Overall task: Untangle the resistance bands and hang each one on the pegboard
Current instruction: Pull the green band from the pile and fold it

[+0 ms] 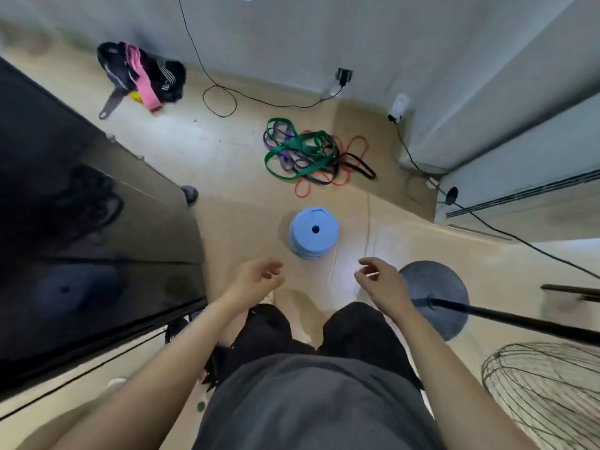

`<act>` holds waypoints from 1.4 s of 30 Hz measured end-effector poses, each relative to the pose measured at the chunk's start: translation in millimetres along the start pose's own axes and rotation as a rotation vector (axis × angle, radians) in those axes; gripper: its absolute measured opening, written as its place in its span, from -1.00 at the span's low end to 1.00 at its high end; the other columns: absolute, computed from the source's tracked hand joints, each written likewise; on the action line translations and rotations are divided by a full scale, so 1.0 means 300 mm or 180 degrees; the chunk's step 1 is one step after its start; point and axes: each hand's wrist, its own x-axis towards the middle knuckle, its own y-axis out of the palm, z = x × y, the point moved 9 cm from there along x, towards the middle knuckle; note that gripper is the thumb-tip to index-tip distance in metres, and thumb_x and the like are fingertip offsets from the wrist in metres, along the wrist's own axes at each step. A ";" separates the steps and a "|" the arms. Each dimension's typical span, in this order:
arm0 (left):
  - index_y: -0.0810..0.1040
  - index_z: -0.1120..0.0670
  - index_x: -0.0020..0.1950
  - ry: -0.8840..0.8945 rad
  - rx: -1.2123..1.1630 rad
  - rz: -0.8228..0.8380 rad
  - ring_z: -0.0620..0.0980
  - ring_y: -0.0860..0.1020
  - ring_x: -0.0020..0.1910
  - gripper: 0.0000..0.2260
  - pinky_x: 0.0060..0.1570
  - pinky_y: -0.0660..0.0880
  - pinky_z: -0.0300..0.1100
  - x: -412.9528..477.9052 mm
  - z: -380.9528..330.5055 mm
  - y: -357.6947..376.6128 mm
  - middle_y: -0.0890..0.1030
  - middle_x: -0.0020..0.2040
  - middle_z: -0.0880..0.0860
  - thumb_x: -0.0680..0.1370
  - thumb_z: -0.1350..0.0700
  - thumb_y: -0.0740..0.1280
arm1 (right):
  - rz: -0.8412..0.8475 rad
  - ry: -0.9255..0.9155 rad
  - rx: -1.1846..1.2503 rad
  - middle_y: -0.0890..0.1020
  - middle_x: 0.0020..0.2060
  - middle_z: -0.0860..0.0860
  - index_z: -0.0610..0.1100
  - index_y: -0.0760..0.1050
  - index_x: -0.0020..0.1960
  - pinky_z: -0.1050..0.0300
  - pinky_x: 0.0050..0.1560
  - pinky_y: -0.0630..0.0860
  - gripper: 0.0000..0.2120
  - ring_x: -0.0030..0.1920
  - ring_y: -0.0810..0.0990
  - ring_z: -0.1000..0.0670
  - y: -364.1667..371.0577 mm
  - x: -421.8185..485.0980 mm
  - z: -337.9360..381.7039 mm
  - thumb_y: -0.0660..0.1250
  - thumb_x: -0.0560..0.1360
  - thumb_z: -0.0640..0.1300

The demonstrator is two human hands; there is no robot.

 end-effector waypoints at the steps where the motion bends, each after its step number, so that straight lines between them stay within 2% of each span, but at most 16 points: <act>1: 0.61 -0.07 0.22 0.0030 0.0027 0.0044 -0.11 0.63 0.05 -0.74 0.04 0.56 -0.20 0.062 -0.034 -0.032 0.67 0.06 -0.09 0.53 0.04 0.46 | -0.0068 0.0021 0.0036 0.65 -0.05 0.06 -0.02 0.56 0.20 0.16 -0.07 0.49 -0.74 -0.09 0.62 0.06 -0.039 0.048 0.025 0.38 0.52 -0.08; 5: 0.58 -0.20 0.10 0.0122 0.0015 0.0111 -0.11 0.62 0.05 -0.63 0.12 0.55 -0.13 0.298 -0.205 -0.126 0.66 0.06 -0.11 0.35 -0.26 0.38 | -0.0231 0.0111 0.0098 0.66 -0.08 0.06 -0.02 0.56 0.17 0.09 0.02 0.54 -0.78 -0.10 0.63 0.05 -0.193 0.261 0.090 0.39 0.52 -0.11; 7: 0.59 -0.08 0.16 0.0129 -0.0048 0.0098 -0.05 0.61 0.07 -0.49 0.10 0.53 -0.16 0.420 -0.291 -0.148 0.65 0.09 -0.04 0.30 -0.30 0.36 | -0.0267 0.0118 0.0144 0.65 -0.10 0.08 -0.02 0.57 0.16 0.08 0.07 0.53 -0.78 -0.12 0.62 0.07 -0.260 0.388 0.113 0.38 0.52 -0.13; 9: 0.60 0.07 0.22 0.0059 -0.0012 -0.0011 0.02 0.62 0.08 -0.47 0.07 0.51 -0.20 0.544 -0.362 -0.169 0.65 0.10 0.04 0.36 -0.20 0.43 | -0.0181 0.0105 0.0150 0.66 -0.10 0.07 -0.03 0.58 0.16 0.12 0.04 0.51 -0.78 -0.11 0.63 0.05 -0.316 0.527 0.145 0.38 0.52 -0.14; 11: 0.60 0.14 0.24 -0.0104 -0.0007 -0.0128 0.09 0.63 0.11 -0.63 0.06 0.51 -0.22 0.662 -0.414 -0.178 0.66 0.11 0.09 0.49 0.03 0.48 | 0.0055 0.0063 0.0109 0.66 -0.09 0.06 -0.01 0.57 0.16 0.14 0.01 0.51 -0.78 -0.08 0.64 0.02 -0.351 0.675 0.180 0.37 0.51 -0.13; 13: 0.60 0.14 0.26 -0.0150 -0.0042 -0.0247 0.07 0.63 0.10 -0.71 0.04 0.50 -0.24 0.758 -0.490 -0.187 0.66 0.11 0.08 0.55 0.13 0.45 | 0.0296 -0.0020 0.0046 0.66 -0.08 0.05 0.00 0.56 0.16 0.17 0.00 0.52 -0.77 -0.07 0.64 0.04 -0.372 0.820 0.232 0.37 0.51 -0.12; 15: 0.59 0.09 0.28 -0.0210 -0.0099 -0.0283 -0.03 0.60 0.05 -0.72 0.03 0.49 -0.27 0.839 -0.563 -0.195 0.65 0.10 0.04 0.57 0.12 0.43 | 0.0474 -0.0113 -0.0052 0.66 -0.06 0.04 -0.01 0.55 0.17 0.22 -0.08 0.49 -0.76 -0.08 0.63 0.04 -0.389 0.952 0.290 0.37 0.51 -0.11; 18: 0.59 0.00 0.25 -0.0221 -0.0248 -0.0359 -0.07 0.59 0.04 -0.74 0.12 0.53 -0.19 0.965 -0.644 -0.244 0.65 0.09 0.00 0.56 0.07 0.44 | 0.0652 -0.0229 -0.0167 0.65 -0.06 0.03 -0.02 0.55 0.19 0.24 -0.11 0.43 -0.75 -0.09 0.62 0.02 -0.406 1.135 0.399 0.37 0.52 -0.11; 21: 0.61 -0.02 0.20 -0.0209 -0.0327 -0.0441 -0.09 0.62 0.00 -0.77 0.11 0.56 -0.16 1.107 -0.699 -0.334 0.67 0.05 0.02 0.55 0.10 0.46 | 0.0746 -0.0214 -0.0200 0.64 -0.09 0.02 -0.04 0.56 0.18 0.12 -0.02 0.51 -0.74 -0.11 0.62 -0.01 -0.396 1.303 0.485 0.37 0.50 -0.11; 24: 0.64 0.00 0.18 -0.0164 -0.0171 -0.0499 -0.27 0.62 -0.13 -0.77 0.08 0.56 -0.21 1.283 -0.723 -0.431 0.69 -0.01 -0.03 0.53 0.11 0.47 | 0.0770 -0.0130 -0.0184 0.63 -0.11 0.04 0.00 0.56 0.18 0.01 0.05 0.56 -0.73 -0.13 0.61 0.00 -0.363 1.460 0.542 0.37 0.47 -0.09; 26: 0.64 -0.02 0.19 -0.0136 -0.0026 -0.0383 -0.28 0.63 -0.12 -0.75 0.08 0.57 -0.18 1.438 -0.709 -0.483 0.68 -0.02 -0.09 0.52 0.08 0.48 | 0.0764 -0.0093 -0.0196 0.62 -0.12 0.05 0.04 0.56 0.17 -0.01 0.05 0.59 -0.73 -0.15 0.59 0.03 -0.319 1.574 0.580 0.38 0.47 -0.09; 30: 0.64 -0.02 0.19 -0.0078 0.0345 0.0004 -0.10 0.64 -0.04 -0.77 0.11 0.56 -0.11 1.808 -0.650 -0.511 0.67 -0.04 -0.10 0.53 0.04 0.45 | 0.0793 -0.0071 -0.0358 0.59 -0.11 0.10 0.06 0.56 0.16 0.00 0.04 0.58 -0.74 -0.20 0.56 0.10 -0.201 1.826 0.619 0.38 0.48 -0.07; 33: 0.65 0.01 0.15 -0.0053 0.0638 0.0158 -0.06 0.64 -0.02 -0.79 0.08 0.54 -0.12 2.106 -0.579 -0.475 0.64 -0.07 -0.09 0.54 0.04 0.44 | 0.0801 -0.0049 -0.0560 0.62 -0.08 0.10 0.03 0.55 0.19 0.00 0.08 0.57 -0.71 -0.15 0.56 0.12 -0.109 2.067 0.593 0.39 0.47 -0.08; 35: 0.66 0.00 0.12 -0.0026 0.0850 0.0183 -0.02 0.65 0.01 -0.82 0.07 0.56 -0.09 2.323 -0.508 -0.425 0.67 -0.05 -0.07 0.53 0.03 0.43 | 0.0703 -0.0037 -0.0678 0.62 -0.07 0.06 -0.02 0.55 0.22 0.01 0.10 0.55 -0.68 -0.12 0.58 0.06 -0.048 2.270 0.540 0.41 0.47 -0.09; 38: 0.64 -0.01 0.18 0.0083 0.1277 0.0224 0.00 0.64 0.04 -0.76 0.03 0.57 -0.07 2.655 -0.380 -0.316 0.70 0.07 -0.04 0.54 0.00 0.40 | 0.0726 -0.0126 -0.0768 0.59 -0.04 0.05 -0.04 0.51 0.30 0.03 0.10 0.55 -0.63 -0.06 0.60 -0.01 0.085 2.610 0.418 0.40 0.50 -0.09; 42: 0.62 0.01 0.19 0.0333 0.1833 0.0265 0.12 0.62 0.08 -0.73 -0.01 0.58 0.00 3.058 -0.168 -0.158 0.68 0.10 0.03 0.52 -0.03 0.37 | 0.0809 -0.0248 -0.1202 0.61 0.06 -0.03 -0.04 0.48 0.35 -0.06 0.14 0.56 -0.57 0.05 0.61 -0.11 0.303 3.061 0.169 0.40 0.49 -0.11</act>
